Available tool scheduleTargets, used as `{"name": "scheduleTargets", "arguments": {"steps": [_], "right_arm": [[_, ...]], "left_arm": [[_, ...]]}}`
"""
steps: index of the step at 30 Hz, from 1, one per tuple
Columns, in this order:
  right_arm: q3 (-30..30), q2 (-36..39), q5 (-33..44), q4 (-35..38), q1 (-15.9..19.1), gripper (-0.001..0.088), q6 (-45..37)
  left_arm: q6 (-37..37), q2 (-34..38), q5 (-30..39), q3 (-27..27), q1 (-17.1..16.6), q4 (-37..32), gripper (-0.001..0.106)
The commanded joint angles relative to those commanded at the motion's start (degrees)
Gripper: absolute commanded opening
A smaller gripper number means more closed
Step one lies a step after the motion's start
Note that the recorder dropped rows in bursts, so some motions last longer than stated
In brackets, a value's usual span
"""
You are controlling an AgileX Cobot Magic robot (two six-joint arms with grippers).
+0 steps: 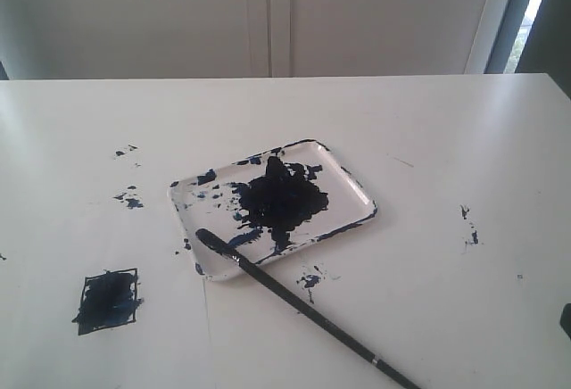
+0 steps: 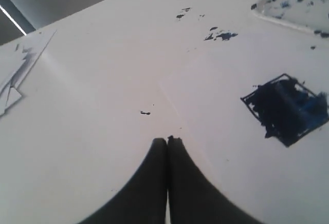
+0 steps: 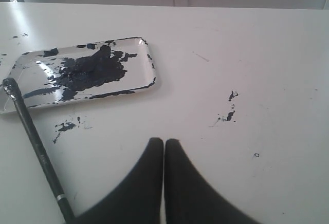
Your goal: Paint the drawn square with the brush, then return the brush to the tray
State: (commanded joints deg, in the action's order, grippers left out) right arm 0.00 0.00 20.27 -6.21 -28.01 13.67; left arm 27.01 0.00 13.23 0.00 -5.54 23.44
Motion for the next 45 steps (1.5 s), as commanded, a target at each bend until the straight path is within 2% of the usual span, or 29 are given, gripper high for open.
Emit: {"name": "scheduleTargets", "arguments": {"steps": [3, 8, 15, 35, 38, 40, 41, 45], "right_arm": [[0.0, 0.0, 0.0, 0.0, 0.0, 0.0012, 0.0], [0.0, 0.0, 0.2, 0.0, 0.0, 0.0012, -0.5], [0.0, 0.0, -0.1, -0.3, 0.0, 0.0012, -17.2], [0.0, 0.0, -0.1, -0.3, 0.0, 0.0012, -16.2], [0.0, 0.0, -0.1, -0.3, 0.0, 0.0012, -16.2], [0.0, 0.0, -0.1, -0.3, 0.0, 0.0012, -16.2], [0.0, 0.0, -0.1, -0.3, 0.0, 0.0012, -16.2], [0.0, 0.0, -0.1, -0.3, 0.0, 0.0012, -16.2]], "left_arm": [[-4.6, 0.0, 0.4, 0.0, 0.0, 6.9, 0.0], [0.8, 0.0, 0.5, 0.0, 0.0, 6.8, 0.0], [0.8, 0.0, 0.5, 0.0, 0.0, 6.8, 0.0], [0.9, 0.0, 0.5, 0.0, 0.0, 6.8, 0.0], [0.8, 0.0, 0.3, 0.0, 0.0, 3.7, 0.0], [0.9, 0.0, 0.2, 0.0, 0.0, -1.8, 0.0], [0.9, 0.0, -0.2, 0.0, 0.0, -7.0, 0.0], [0.9, 0.0, -1.0, 0.0, 0.0, -13.5, 0.0]]}}
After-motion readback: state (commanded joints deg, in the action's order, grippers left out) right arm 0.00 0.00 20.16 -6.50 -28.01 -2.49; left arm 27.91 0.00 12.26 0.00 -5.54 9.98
